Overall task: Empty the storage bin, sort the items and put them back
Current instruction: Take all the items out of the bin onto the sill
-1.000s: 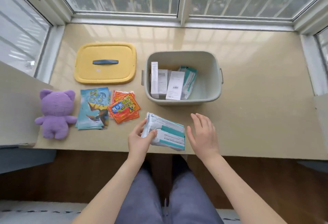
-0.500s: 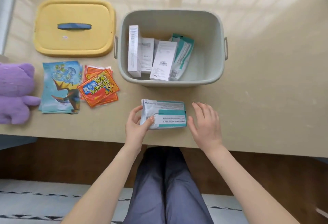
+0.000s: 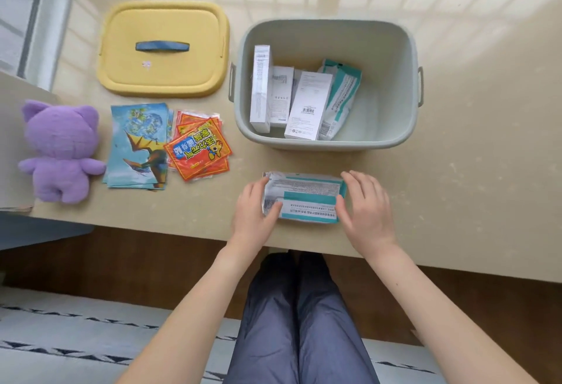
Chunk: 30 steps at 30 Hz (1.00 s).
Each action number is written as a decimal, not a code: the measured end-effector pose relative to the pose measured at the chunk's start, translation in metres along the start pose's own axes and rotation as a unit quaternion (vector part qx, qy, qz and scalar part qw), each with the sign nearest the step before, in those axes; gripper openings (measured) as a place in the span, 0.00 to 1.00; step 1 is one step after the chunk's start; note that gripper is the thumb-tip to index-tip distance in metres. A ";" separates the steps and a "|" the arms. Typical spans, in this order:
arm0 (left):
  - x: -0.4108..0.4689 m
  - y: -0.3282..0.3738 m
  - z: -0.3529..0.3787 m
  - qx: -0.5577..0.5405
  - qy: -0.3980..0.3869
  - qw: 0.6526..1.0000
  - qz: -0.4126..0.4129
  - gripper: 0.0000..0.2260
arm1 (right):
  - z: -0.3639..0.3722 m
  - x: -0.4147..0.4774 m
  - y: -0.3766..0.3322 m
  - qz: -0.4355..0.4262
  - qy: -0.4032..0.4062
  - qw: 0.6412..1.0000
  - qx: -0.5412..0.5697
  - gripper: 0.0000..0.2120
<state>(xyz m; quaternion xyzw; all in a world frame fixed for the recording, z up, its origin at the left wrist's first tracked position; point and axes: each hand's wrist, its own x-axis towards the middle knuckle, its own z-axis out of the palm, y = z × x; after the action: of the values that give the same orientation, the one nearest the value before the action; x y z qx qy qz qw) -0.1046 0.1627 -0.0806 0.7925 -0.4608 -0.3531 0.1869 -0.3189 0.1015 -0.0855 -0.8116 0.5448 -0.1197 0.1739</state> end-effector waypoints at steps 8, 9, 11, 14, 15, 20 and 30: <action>0.026 0.063 -0.070 0.085 0.120 0.965 0.215 0.20 | -0.056 0.044 -0.025 -0.044 0.089 0.995 0.008 0.19; 0.035 0.069 -0.075 0.085 0.123 0.964 0.219 0.20 | -0.059 0.054 -0.027 -0.049 0.097 0.994 0.012 0.18; 0.056 0.079 -0.082 0.079 0.124 0.965 0.219 0.20 | -0.062 0.077 -0.029 -0.055 0.111 0.992 0.018 0.19; 0.092 0.087 -0.082 0.077 0.125 0.967 0.209 0.22 | -0.055 0.116 -0.030 -0.050 0.115 0.992 0.030 0.20; 0.105 0.088 -0.079 0.078 0.125 0.969 0.197 0.23 | -0.050 0.128 -0.029 -0.048 0.108 0.993 0.031 0.21; 0.152 0.082 -0.060 0.087 0.076 0.989 0.097 0.30 | -0.016 0.178 -0.023 -0.021 0.005 0.999 0.045 0.25; 0.180 0.075 -0.043 0.049 0.032 0.996 0.068 0.31 | 0.032 0.212 -0.021 0.147 -0.223 0.964 0.013 0.35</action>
<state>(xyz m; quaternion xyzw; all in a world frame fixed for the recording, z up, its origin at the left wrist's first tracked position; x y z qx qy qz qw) -0.0590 -0.0320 -0.0744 0.7786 -0.5241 -0.2906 0.1861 -0.2085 -0.0820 -0.1052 -0.7265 0.6038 0.0847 0.3170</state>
